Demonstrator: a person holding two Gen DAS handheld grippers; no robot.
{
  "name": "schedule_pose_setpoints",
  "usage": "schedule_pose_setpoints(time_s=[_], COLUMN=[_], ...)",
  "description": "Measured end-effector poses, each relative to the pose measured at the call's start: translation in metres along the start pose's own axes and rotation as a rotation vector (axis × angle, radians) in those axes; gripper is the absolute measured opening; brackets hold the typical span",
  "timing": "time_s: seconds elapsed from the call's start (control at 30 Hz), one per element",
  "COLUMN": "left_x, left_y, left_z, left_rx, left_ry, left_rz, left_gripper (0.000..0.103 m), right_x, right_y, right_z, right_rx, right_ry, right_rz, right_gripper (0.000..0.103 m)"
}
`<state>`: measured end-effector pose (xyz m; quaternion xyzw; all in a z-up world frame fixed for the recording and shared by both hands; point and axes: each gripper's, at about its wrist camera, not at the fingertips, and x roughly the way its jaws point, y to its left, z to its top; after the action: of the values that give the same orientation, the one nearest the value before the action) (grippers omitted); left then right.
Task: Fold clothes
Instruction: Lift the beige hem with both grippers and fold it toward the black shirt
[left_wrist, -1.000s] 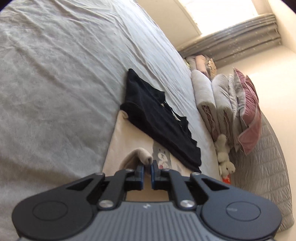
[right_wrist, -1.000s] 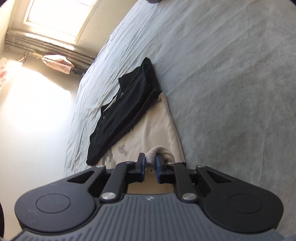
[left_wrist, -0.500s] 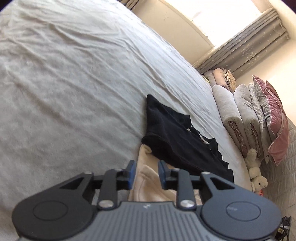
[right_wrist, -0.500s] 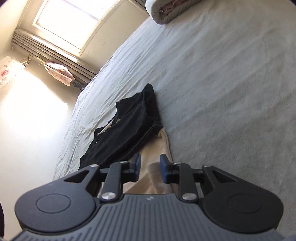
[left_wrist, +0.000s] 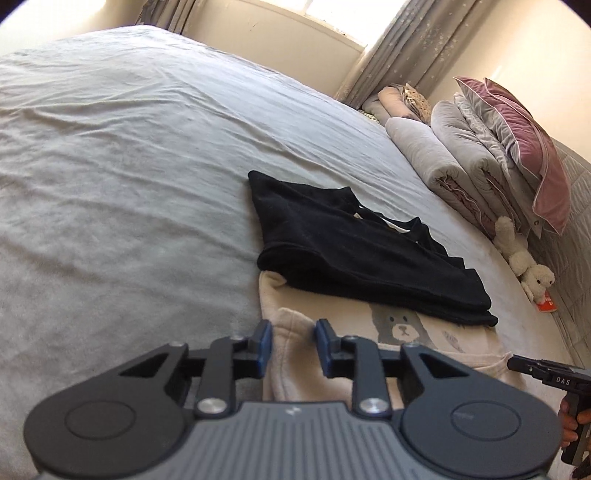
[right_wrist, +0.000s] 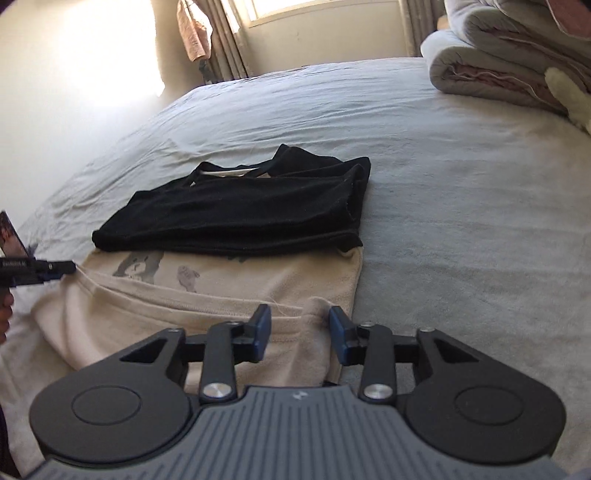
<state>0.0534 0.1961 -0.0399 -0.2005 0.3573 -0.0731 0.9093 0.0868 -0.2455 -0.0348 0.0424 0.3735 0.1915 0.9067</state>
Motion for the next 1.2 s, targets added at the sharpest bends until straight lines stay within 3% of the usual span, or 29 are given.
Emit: schedule_pose_setpoints(time_s=[0.03, 0.1, 0.23, 0.43, 0.63, 0.8, 0.93, 1.03, 1.2], left_x=[-0.001, -0.003, -0.012, 0.004, 0.033, 0.034, 0.019, 0.006, 0.017], left_y=[-0.003, -0.007, -0.003, -0.005, -0.005, -0.009, -0.021, -0.033, -0.071], left_z=[0.0, 0.0, 0.006, 0.011, 0.008, 0.011, 0.016, 0.018, 0.003], left_rx=[0.016, 0.043, -0.031, -0.042, -0.023, -0.007, 0.014, 0.045, 0.211], left_ry=[-0.013, -0.042, -0.149, -0.177, -0.118, -0.114, -0.168, -0.227, -0.19], left_rz=[0.003, 0.009, -0.029, 0.04, 0.158, 0.189, 0.218, 0.234, 0.155], left_gripper=[0.013, 0.01, 0.009, 0.009, 0.011, 0.017, 0.028, 0.028, 0.029], right_x=[0.0, -0.001, -0.011, -0.011, 0.024, 0.034, 0.023, 0.012, 0.009], right_y=[0.0, -0.001, -0.011, -0.019, -0.028, -0.028, -0.024, -0.012, 0.032], right_z=[0.0, 0.0, 0.006, 0.018, 0.017, 0.014, 0.018, 0.021, 0.02], right_rx=[-0.009, -0.025, 0.047, 0.106, 0.147, 0.146, 0.15, 0.128, -0.009], right_ry=[-0.01, -0.031, -0.107, -0.223, -0.158, -0.141, -0.151, -0.197, -0.241], right_rz=[-0.006, -0.017, -0.035, -0.089, -0.14, -0.168, -0.166, -0.198, -0.162], right_gripper=[0.013, 0.009, 0.008, 0.007, 0.007, 0.007, 0.021, 0.029, 0.039])
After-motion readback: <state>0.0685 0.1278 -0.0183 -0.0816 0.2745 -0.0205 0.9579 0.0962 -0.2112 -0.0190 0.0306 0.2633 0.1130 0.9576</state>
